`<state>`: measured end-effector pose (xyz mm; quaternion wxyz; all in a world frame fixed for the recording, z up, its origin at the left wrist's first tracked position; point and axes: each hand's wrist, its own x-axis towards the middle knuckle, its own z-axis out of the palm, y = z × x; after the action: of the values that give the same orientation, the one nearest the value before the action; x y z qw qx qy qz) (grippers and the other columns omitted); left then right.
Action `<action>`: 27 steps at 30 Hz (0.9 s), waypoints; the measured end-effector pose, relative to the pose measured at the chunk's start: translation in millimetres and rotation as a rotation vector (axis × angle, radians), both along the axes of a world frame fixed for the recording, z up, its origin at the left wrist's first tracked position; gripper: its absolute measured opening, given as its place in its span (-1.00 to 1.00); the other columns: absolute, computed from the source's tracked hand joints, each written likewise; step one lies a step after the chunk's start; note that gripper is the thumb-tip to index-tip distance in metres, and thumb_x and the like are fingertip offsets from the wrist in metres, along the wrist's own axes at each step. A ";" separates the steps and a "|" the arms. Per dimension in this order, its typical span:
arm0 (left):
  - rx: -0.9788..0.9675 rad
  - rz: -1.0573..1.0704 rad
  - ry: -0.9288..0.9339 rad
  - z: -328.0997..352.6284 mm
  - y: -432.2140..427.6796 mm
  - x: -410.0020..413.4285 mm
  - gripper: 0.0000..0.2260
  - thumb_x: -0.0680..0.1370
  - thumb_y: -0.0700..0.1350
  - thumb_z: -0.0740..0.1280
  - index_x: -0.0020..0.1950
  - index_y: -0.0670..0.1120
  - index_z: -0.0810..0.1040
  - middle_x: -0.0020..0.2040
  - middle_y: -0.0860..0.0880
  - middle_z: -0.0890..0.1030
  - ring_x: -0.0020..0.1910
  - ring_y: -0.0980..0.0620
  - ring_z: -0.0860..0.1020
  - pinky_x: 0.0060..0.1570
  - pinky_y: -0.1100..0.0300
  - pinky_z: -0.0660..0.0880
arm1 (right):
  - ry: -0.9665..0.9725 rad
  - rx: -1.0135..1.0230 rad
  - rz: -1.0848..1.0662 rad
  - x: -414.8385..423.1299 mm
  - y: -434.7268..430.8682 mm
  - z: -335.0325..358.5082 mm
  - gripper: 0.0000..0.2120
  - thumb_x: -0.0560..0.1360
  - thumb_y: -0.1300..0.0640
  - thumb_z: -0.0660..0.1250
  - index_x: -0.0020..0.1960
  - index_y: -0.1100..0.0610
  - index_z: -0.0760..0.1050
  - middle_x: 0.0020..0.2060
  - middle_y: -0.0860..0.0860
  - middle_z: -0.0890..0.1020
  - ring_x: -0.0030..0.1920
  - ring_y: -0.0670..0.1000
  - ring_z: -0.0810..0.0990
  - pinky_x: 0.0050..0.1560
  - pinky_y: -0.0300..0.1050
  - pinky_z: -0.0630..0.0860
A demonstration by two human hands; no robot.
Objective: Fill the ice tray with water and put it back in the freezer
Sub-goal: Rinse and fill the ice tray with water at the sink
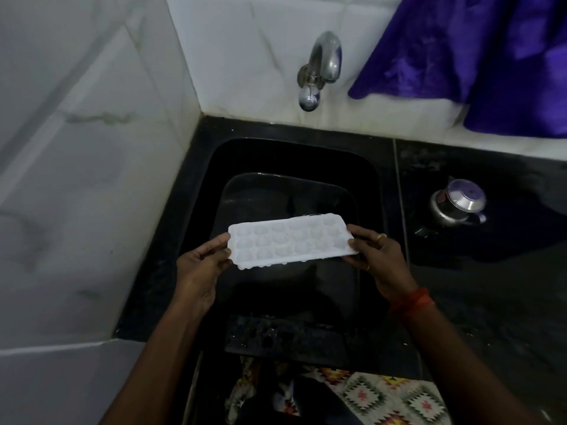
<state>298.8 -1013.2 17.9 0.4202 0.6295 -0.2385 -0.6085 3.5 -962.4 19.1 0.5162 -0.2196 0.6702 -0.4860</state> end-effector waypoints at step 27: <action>0.077 -0.017 -0.025 5.3 -35.4 -62.9 -0.83 0.62 -0.37 0.31 0.17 -0.41 0.60 0.10 -0.24 0.66 -0.03 -0.02 0.65 -0.09 0.30 0.65 | 0.777 -0.160 0.230 -70.4 -44.7 -4.8 -0.55 0.35 -0.40 0.39 -0.18 -0.01 0.68 -0.42 -0.08 0.62 -0.30 -0.15 0.62 -0.18 -0.24 0.50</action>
<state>235.8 -1048.6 23.2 0.3875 0.6506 -0.2255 -0.6130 -66.9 -1007.1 14.3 0.2572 -0.4997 0.7463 -0.3566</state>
